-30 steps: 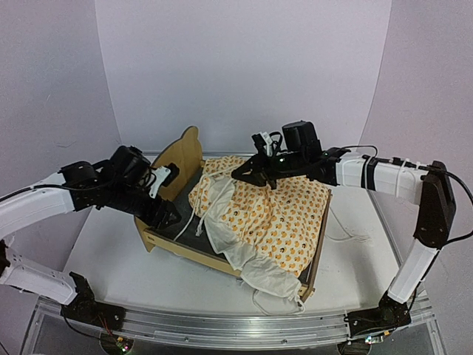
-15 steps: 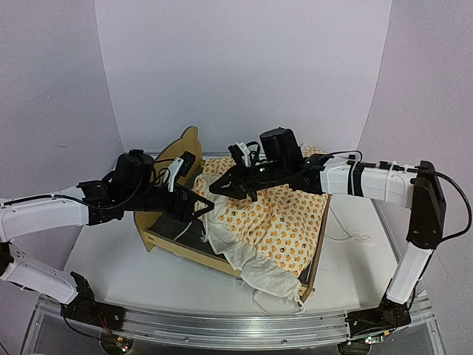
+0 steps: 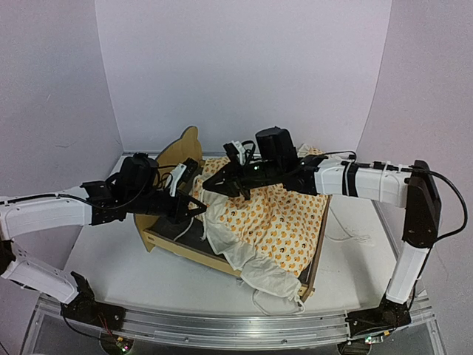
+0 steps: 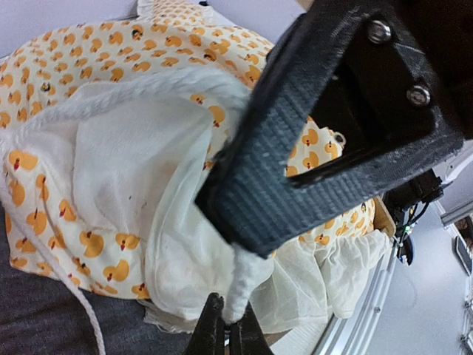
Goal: Set up the pet bed
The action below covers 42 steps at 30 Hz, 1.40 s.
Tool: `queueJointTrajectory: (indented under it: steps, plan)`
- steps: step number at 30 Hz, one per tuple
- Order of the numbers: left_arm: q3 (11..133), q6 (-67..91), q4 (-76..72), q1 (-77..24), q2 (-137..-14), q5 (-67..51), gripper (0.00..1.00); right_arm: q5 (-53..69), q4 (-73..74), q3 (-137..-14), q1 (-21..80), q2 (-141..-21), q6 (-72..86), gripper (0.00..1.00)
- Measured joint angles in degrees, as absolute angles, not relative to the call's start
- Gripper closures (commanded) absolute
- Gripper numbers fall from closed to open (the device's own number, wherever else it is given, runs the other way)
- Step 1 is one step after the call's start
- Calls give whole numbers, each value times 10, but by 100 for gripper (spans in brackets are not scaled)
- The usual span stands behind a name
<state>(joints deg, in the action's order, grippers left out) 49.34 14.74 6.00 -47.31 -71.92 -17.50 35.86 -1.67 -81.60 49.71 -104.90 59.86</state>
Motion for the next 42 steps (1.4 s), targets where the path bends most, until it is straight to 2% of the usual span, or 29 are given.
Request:
queueJointTrajectory:
  steps: [6,7,8,9,13,18,21,25,28,39,42]
  plan:
    - [480,147,133,-473,-642,-164,100,368,-14,-816,505,-1053,597,99]
    - [477,149,147,-473,-620,-163,100,372,-13,-816,507,-1057,595,90]
    - [473,150,158,-473,-596,-163,100,378,-12,-817,510,-1060,594,72]
    - [470,153,170,-473,-571,-164,100,386,-10,-819,515,-1064,590,64]
    - [455,171,232,-473,-483,-193,100,391,42,-848,535,-1082,537,43]
    - [441,220,333,-473,-411,-176,100,389,199,-900,562,-1100,366,31]
    - [451,269,389,-473,-393,-137,100,356,313,-944,594,-1118,242,30]
    - [462,329,432,-473,-386,-107,100,317,391,-979,627,-1134,131,32]
    - [459,365,455,-473,-383,-107,100,281,431,-999,637,-1153,67,40]
    - [387,527,477,-473,-309,-50,100,168,480,-1061,655,-1247,-48,57]
    - [368,561,477,-473,-284,-36,100,150,479,-1065,662,-1262,-61,67]
